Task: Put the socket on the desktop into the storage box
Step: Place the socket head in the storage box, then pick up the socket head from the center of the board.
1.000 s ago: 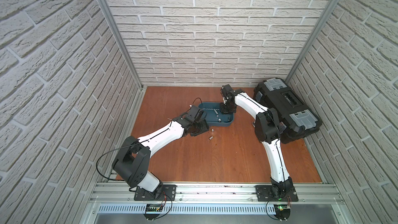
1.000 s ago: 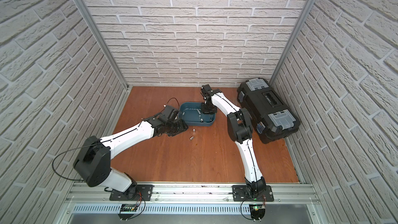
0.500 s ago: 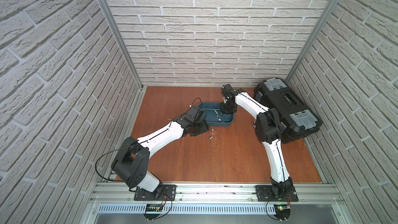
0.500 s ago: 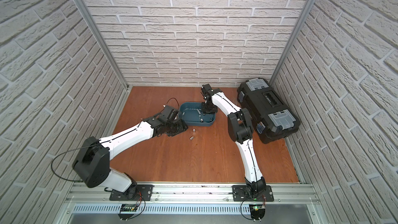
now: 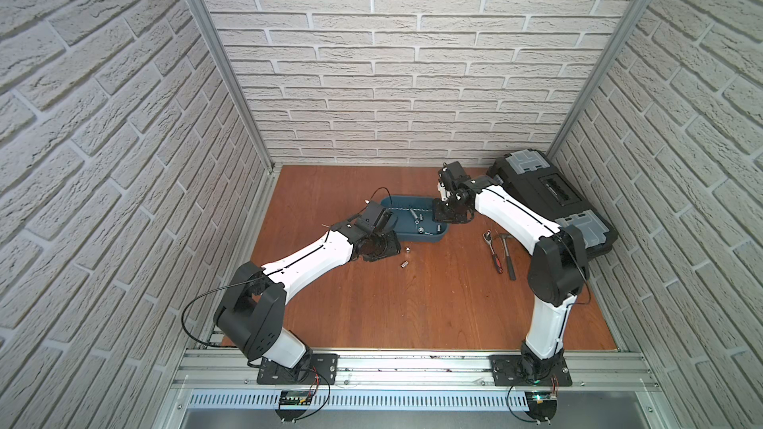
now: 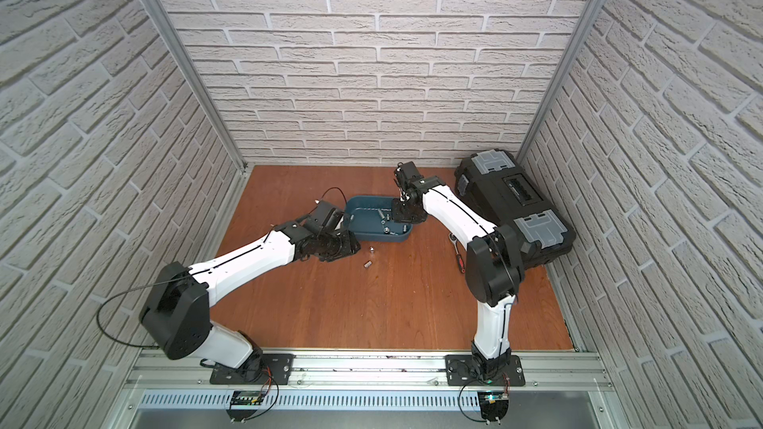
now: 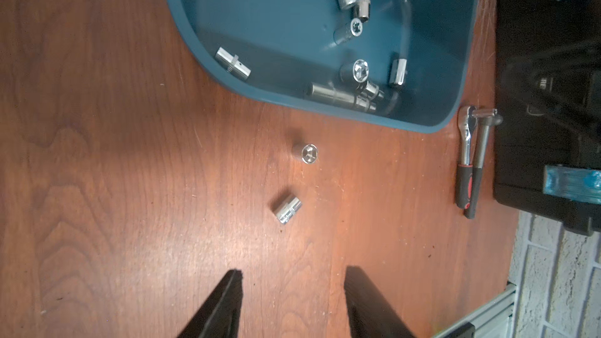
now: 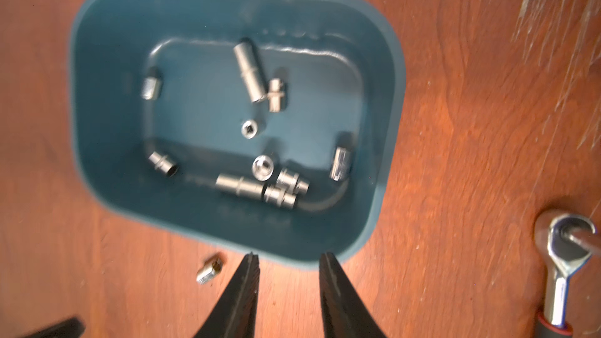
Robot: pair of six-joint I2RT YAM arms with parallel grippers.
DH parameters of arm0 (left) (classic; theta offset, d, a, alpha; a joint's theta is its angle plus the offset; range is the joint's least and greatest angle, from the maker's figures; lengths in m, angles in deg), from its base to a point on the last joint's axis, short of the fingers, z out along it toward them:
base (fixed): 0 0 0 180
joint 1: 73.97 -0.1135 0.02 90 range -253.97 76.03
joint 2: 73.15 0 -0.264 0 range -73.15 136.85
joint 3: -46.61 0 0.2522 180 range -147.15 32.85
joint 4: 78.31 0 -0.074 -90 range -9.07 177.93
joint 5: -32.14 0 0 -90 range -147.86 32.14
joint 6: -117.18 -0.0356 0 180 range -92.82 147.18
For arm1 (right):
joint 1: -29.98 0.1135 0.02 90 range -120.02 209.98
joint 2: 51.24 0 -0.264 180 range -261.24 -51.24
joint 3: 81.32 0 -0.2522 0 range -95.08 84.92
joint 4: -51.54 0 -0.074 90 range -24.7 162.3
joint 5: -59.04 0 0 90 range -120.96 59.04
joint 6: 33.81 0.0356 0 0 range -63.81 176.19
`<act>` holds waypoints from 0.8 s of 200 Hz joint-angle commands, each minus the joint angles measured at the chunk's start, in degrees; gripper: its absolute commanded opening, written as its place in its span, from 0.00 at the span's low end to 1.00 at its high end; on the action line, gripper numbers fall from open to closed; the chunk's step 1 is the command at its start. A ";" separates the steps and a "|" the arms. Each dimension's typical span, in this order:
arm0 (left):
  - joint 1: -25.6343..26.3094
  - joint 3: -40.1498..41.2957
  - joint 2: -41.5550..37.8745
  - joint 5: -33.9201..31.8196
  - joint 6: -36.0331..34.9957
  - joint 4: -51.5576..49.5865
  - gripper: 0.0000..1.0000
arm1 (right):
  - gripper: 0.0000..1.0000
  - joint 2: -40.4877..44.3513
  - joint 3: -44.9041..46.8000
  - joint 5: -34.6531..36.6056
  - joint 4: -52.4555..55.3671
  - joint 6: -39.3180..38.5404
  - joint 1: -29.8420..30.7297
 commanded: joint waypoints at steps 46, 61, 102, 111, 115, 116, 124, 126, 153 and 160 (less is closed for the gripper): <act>0.29 -6.44 6.19 2.21 -8.38 -5.89 0.56 | 0.38 21.40 20.86 -5.21 -8.76 -1.88 1.45; 0.27 -7.74 7.84 2.58 -9.88 -6.66 0.56 | 0.39 25.59 24.90 -6.16 -9.65 -2.15 1.67; 0.99 -11.93 12.34 3.32 -13.54 -9.36 0.55 | 0.39 35.91 34.39 -10.94 -11.64 -3.91 1.97; 1.41 -12.88 13.21 2.73 -14.33 -10.19 0.55 | 0.40 38.28 37.33 -12.74 -13.43 -4.02 2.06; 1.65 -13.29 13.71 2.53 -14.74 -10.59 0.55 | 0.40 39.27 38.73 -13.33 -14.29 -4.02 2.15; 1.68 -13.40 13.81 2.46 -14.82 -10.75 0.55 | 0.40 39.61 39.08 -13.50 -14.52 -4.07 2.15; 2.00 -14.28 14.62 1.83 -15.42 -11.73 0.55 | 0.40 41.69 41.70 -14.58 -16.06 -3.69 2.24; 2.04 -14.47 14.87 1.70 -15.60 -11.97 0.55 | 0.40 42.16 42.37 -14.98 -16.41 -3.57 2.28; 3.14 -16.58 17.35 0.60 -17.15 -13.60 0.54 | 0.41 47.94 49.21 -17.12 -19.24 -2.34 2.68; 3.36 -16.94 17.96 0.15 -17.51 -14.02 0.54 | 0.42 49.28 50.58 -17.26 -19.73 -1.95 2.77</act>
